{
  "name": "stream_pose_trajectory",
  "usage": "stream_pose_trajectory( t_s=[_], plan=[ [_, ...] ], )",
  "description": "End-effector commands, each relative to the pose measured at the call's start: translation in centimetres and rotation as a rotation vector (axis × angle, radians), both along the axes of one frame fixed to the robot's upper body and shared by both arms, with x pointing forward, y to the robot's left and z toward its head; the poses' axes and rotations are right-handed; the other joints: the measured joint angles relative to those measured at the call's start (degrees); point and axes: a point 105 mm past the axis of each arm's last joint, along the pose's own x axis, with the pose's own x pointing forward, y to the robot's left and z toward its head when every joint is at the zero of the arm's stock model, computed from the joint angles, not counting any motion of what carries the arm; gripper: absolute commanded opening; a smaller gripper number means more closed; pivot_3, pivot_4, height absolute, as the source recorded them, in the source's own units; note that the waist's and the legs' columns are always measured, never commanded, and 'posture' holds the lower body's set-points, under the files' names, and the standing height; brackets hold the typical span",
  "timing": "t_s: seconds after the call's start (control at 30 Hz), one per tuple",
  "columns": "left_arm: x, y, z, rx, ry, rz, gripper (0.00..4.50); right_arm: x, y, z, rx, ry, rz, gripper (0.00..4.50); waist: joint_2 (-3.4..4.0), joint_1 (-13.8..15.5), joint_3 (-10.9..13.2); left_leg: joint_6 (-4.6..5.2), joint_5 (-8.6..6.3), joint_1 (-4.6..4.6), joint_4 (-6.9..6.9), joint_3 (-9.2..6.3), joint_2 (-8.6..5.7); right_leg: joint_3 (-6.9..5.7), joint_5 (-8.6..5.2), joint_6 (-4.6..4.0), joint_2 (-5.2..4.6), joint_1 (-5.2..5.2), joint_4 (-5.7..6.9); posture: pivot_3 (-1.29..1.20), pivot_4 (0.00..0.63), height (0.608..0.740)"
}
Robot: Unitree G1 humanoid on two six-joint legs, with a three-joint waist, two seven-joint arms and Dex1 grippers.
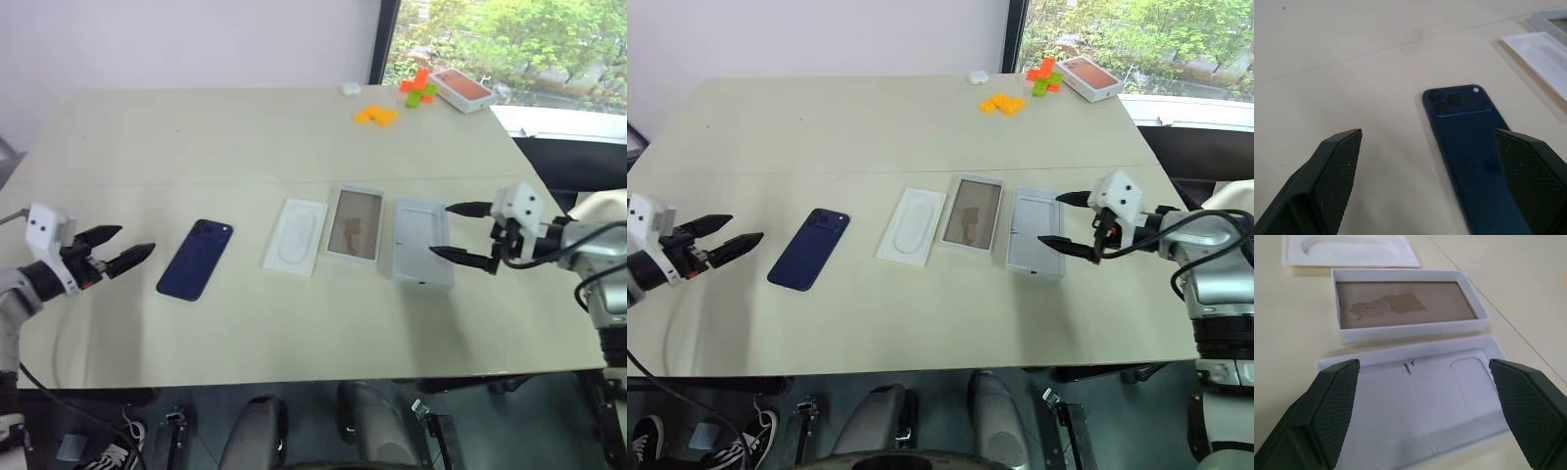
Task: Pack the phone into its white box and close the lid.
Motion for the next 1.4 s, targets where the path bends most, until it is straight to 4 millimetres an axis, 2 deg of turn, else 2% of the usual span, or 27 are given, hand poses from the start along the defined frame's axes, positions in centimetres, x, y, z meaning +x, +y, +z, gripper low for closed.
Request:
stream_pose_trajectory(
  t_s=[0.03,0.13,0.17,0.23,0.33,0.43,0.5,0.57,0.67,0.73,0.83,0.93,1.07,1.2,1.33,1.4],
  plan=[
    [0.3,-1.9,1.5,-0.018,-0.016,-0.032,4.5,0.4,1.6,1.6,-0.002,-0.062,0.022,4.44,0.0,0.0,0.0,0.0,0.0,0.0,0.0,0.0,0.0,0.0,0.0,0.0,0.0,0.0,0.0,0.0,0.15,0.74],
    [0.2,-3.0,1.1,-0.095,0.082,-0.047,4.5,0.7,2.3,2.1,0.001,-0.089,0.024,4.44,0.0,0.1,0.0,0.0,0.0,-0.03,0.0,-0.02,-0.04,0.0,0.01,0.01,-0.03,0.0,0.0,0.0,0.15,0.74],
    [0.2,-4.1,1.0,-0.129,0.149,-0.065,4.5,0.8,2.7,2.1,-0.002,-0.098,0.031,4.44,-0.01,0.1,0.0,0.0,0.0,-0.03,0.0,-0.02,-0.05,0.0,0.01,0.01,-0.04,0.0,0.01,0.0,0.15,0.74],
    [0.5,-6.2,1.7,-0.2,0.182,-0.099,4.5,0.9,3.4,2.0,-0.005,-0.1,0.045,4.44,-0.02,0.2,0.0,0.0,0.0,-0.02,0.01,-0.03,-0.07,0.0,0.02,0.02,-0.05,0.01,0.01,0.0,0.15,0.74],
    [1.8,-7.9,2.8,-0.302,0.183,-0.069,4.5,0.8,4.7,1.9,-0.013,-0.104,0.083,4.44,-0.04,0.3,0.0,-0.02,0.01,-0.02,0.08,-0.09,-0.07,-0.04,0.02,0.03,-0.03,0.04,0.05,0.0,0.15,0.74],
    [2.9,-9.7,2.3,-0.307,0.242,-0.043,4.5,0.7,5.7,1.8,-0.002,-0.095,0.114,4.44,-0.06,0.0,0.0,-0.03,0.01,-0.02,0.07,-0.09,-0.08,-0.03,0.02,0.03,-0.03,0.04,0.09,0.0,0.15,0.74],
    [4.7,-12.2,1.9,-0.336,0.268,-0.009,4.5,0.9,6.2,1.6,0.006,-0.091,0.122,4.44,-0.05,0.1,0.0,-0.03,0.02,-0.01,0.05,-0.08,-0.09,-0.01,0.03,0.03,-0.02,0.03,0.08,0.0,0.15,0.74],
    [5.4,-14.9,1.0,-0.331,0.316,-0.028,4.5,0.9,6.4,1.5,0.006,-0.089,0.124,4.44,-0.07,0.3,0.0,-0.1,0.06,-0.01,0.06,-0.1,-0.12,-0.02,0.05,0.02,-0.05,0.05,0.08,0.0,0.15,0.74],
    [6.0,-16.0,0.2,-0.327,0.342,-0.001,4.5,0.9,6.3,1.4,0.001,-0.088,0.124,4.44,-0.08,0.2,0.0,-0.14,0.08,-0.02,0.06,-0.13,-0.19,-0.02,0.05,0.02,-0.08,0.07,0.07,0.0,0.15,0.74],
    [6.2,-17.5,-0.3,-0.317,0.36,-0.023,4.5,0.9,6.2,1.2,-0.005,-0.085,0.122,4.44,-0.08,-0.1,0.0,-0.14,0.08,-0.02,0.0,-0.1,-0.18,0.02,0.04,0.02,-0.05,0.01,0.06,0.0,0.15,0.74],
    [6.8,-17.9,-1.4,-0.274,0.392,0.013,4.5,0.6,5.9,1.0,-0.015,-0.076,0.123,4.44,-0.08,0.2,0.0,-0.22,0.12,0.01,-0.07,-0.12,-0.17,0.01,0.04,0.01,-0.02,0.0,0.07,0.0,0.15,0.74],
    [7.5,-18.0,-1.7,-0.286,0.408,0.029,4.5,0.0,5.6,0.8,-0.02,-0.05,0.134,4.44,-0.08,0.2,0.0,-0.29,0.16,0.02,-0.07,-0.14,-0.17,0.0,0.05,0.01,-0.01,0.01,0.09,0.0,0.15,0.74],
    [7.7,-19.8,-2.1,-0.326,0.456,-0.025,4.5,-0.6,5.5,0.4,-0.049,-0.027,0.156,4.44,-0.08,0.2,0.0,-0.28,0.16,0.02,-0.07,-0.14,-0.19,0.0,0.04,0.01,-0.02,0.03,0.08,0.0,0.15,0.74],
    [7.5,-20.7,-3.0,-0.332,0.502,-0.057,4.5,-0.7,5.8,0.7,-0.024,-0.037,0.164,4.44,-0.08,0.2,0.0,-0.28,0.16,0.02,-0.07,-0.13,-0.19,0.0,0.04,0.01,-0.03,0.04,0.07,0.0,0.15,0.74],
    [7.6,-20.9,-3.4,-0.346,0.524,-0.053,4.5,-0.9,6.3,1.4,0.026,-0.047,0.179,4.44,-0.08,0.3,0.0,-0.28,0.17,0.04,-0.07,-0.14,-0.19,0.01,0.04,0.01,-0.03,0.06,0.07,0.0,0.15,0.74],
    [7.7,-20.8,-3.8,-0.342,0.529,-0.042,3.96,-0.9,6.4,1.4,0.029,-0.049,0.179,4.5,-0.08,0.3,0.0,-0.28,0.16,0.04,-0.07,-0.15,-0.2,0.0,0.04,0.01,-0.03,0.07,0.07,0.0,0.15,0.74]
  ],
)
